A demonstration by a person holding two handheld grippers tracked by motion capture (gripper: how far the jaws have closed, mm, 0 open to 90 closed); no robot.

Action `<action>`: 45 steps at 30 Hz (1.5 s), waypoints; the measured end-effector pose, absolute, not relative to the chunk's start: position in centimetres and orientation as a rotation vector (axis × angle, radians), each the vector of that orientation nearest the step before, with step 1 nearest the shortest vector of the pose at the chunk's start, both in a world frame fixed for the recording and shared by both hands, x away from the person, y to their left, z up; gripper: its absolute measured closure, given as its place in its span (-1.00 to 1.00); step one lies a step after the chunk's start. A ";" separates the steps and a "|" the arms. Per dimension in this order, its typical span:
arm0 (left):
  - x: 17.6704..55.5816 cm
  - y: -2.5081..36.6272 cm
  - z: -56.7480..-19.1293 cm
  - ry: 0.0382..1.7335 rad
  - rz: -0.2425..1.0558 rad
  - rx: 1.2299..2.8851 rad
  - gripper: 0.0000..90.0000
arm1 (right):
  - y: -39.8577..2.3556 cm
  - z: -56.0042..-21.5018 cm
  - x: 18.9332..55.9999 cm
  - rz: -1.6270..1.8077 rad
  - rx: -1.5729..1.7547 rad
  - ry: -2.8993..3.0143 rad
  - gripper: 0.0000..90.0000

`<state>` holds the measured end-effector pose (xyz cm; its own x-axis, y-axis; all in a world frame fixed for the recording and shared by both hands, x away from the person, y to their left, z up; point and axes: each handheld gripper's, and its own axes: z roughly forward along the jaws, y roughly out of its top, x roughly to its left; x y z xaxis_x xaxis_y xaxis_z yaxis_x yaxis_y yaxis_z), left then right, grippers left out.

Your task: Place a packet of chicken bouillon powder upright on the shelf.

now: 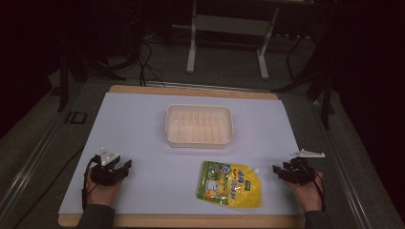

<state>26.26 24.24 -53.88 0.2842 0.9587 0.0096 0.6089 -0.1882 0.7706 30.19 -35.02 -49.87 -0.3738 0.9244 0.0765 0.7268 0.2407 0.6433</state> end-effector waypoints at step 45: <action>26.4 24.2 -54.1 1.424 0.732 1.915 0.12 | -30.4 -52.3 26.5 1.244 1.854 2.460 0.27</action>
<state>26.44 24.20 -54.14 0.2598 0.9637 0.0619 0.6111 -0.2137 0.7621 26.47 -30.39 -52.34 -0.3657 0.7524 0.5479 0.8871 0.1038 0.4497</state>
